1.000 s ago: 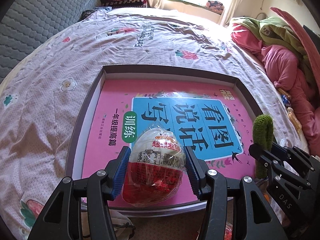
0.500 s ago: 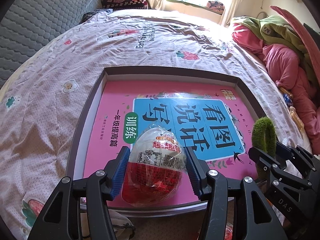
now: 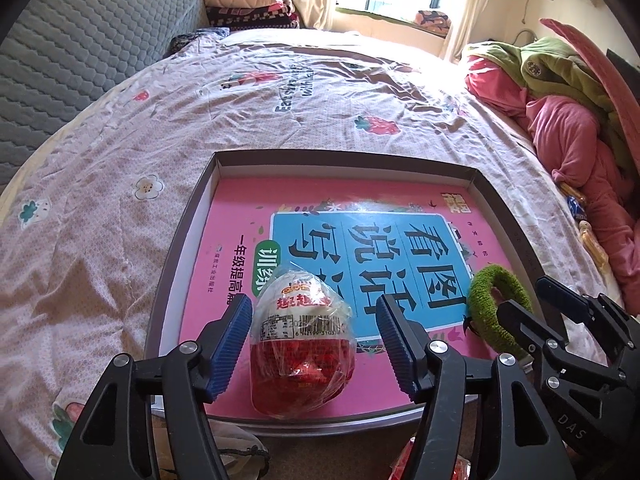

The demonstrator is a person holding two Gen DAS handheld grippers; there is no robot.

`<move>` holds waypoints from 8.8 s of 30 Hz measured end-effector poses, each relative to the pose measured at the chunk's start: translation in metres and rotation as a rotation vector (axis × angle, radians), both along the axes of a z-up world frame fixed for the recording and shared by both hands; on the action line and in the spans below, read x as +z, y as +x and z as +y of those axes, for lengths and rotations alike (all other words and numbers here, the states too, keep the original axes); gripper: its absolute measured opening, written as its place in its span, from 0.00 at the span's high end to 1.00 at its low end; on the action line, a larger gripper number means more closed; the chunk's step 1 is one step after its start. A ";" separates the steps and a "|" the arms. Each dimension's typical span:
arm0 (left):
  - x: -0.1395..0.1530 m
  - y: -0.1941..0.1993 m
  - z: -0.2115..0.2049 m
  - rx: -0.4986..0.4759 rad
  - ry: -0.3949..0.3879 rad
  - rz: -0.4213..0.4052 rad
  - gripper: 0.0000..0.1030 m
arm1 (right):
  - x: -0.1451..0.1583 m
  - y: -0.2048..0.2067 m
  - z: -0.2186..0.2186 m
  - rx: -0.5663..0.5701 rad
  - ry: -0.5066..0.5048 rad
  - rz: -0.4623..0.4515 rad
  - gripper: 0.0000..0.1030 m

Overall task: Organize objects
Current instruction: 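Release the green ring into the tray with the right tool while the left tool releases the egg, then move the left tool toward the beige mesh bag while the right tool moves toward the walnut, then grasp the beige mesh drawstring bag with the left tool and lift it, then grasp the walnut with the right tool while the left tool holds the bag, then carry the bag and the walnut toward the pink tray with both tools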

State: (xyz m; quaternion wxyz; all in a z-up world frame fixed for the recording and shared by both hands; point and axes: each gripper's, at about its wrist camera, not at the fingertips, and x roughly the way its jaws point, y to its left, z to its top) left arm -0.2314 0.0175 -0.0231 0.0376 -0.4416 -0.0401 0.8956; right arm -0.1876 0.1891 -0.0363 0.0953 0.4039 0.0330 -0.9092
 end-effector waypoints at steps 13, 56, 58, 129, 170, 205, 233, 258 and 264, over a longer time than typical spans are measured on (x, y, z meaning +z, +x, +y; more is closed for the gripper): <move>0.035 0.026 -0.004 0.015 0.002 0.079 0.35 | 0.018 0.010 0.000 0.014 -0.018 0.056 0.41; 0.046 0.132 -0.052 0.066 -0.043 0.104 0.35 | 0.056 0.116 -0.021 0.097 -0.012 0.207 0.40; 0.043 0.136 -0.054 0.069 -0.045 0.100 0.35 | 0.054 0.122 -0.022 0.102 -0.009 0.204 0.40; -0.028 0.144 -0.051 -0.100 0.103 0.006 0.72 | -0.029 0.173 -0.038 0.102 -0.004 -0.083 0.65; 0.018 0.178 -0.033 -0.109 0.055 0.134 0.85 | 0.006 0.180 -0.033 0.123 -0.027 0.106 0.66; 0.034 0.154 -0.016 -0.068 0.001 0.184 0.85 | 0.038 0.146 -0.032 0.097 0.001 0.211 0.66; 0.054 0.096 -0.057 0.044 0.019 0.191 0.84 | 0.060 0.096 -0.008 0.053 -0.002 0.268 0.66; -0.003 0.049 -0.059 0.045 0.019 0.091 0.84 | 0.037 0.068 -0.015 0.062 0.032 0.208 0.66; -0.009 0.045 -0.053 0.018 0.027 0.082 0.84 | 0.029 0.060 -0.015 0.056 0.047 0.184 0.66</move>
